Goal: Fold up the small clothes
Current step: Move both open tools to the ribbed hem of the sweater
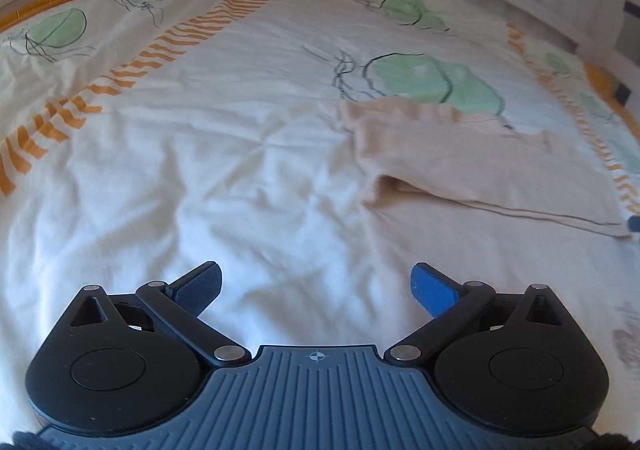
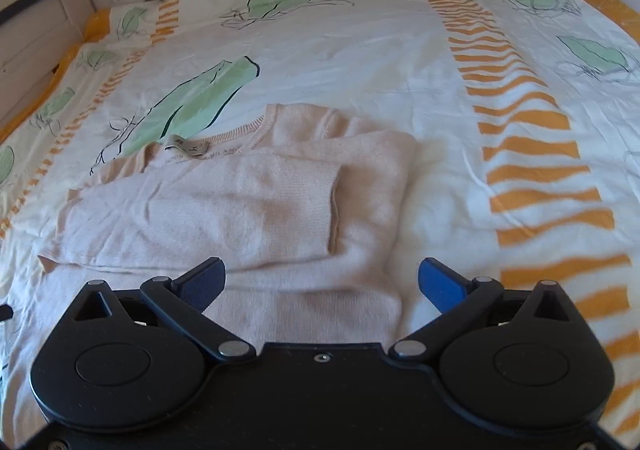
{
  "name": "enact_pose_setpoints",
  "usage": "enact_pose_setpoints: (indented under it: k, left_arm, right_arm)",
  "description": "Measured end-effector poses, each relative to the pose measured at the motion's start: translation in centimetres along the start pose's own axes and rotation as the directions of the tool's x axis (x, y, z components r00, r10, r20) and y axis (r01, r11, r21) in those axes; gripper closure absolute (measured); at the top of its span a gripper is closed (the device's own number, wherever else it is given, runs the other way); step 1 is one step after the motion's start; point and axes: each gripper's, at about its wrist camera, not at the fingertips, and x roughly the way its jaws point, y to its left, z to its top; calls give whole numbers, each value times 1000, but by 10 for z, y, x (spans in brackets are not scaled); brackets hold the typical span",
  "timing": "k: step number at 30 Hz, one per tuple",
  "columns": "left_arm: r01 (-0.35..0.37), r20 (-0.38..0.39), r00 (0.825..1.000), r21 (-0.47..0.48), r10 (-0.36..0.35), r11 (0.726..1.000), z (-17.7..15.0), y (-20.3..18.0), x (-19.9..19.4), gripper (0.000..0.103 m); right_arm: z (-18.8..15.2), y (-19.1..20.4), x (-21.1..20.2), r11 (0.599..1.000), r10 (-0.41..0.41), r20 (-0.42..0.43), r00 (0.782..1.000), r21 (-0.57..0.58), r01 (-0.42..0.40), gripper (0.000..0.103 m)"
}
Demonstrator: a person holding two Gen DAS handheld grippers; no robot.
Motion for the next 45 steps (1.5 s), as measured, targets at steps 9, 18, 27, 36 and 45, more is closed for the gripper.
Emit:
enact_pose_setpoints:
  k: [9,18,27,36,45]
  left_arm:
    - [105,-67,992,13,-104,994,-55,-21,-31,1]
    - [124,-112,987,70,-116,990,-88,-28,-40,1]
    - [161,-142,979,91,-147,983,-108,-30,-51,1]
    - [146,-125,983,75,-136,986,-115,-33,-51,1]
    - [112,-128,987,82,-101,990,-114,-39,-48,1]
  right_arm:
    - [-72,-7,-60,998,18,-50,999,66,-14,0]
    - [-130,-2,-98,993,94,-132,987,84,-83,0]
    - [-161,8,-110,970,214,-180,960,154,-187,0]
    - [-168,33,-103,992,124,-204,971,45,-118,0]
    - [-168,24,-102,985,153,-182,971,105,-136,0]
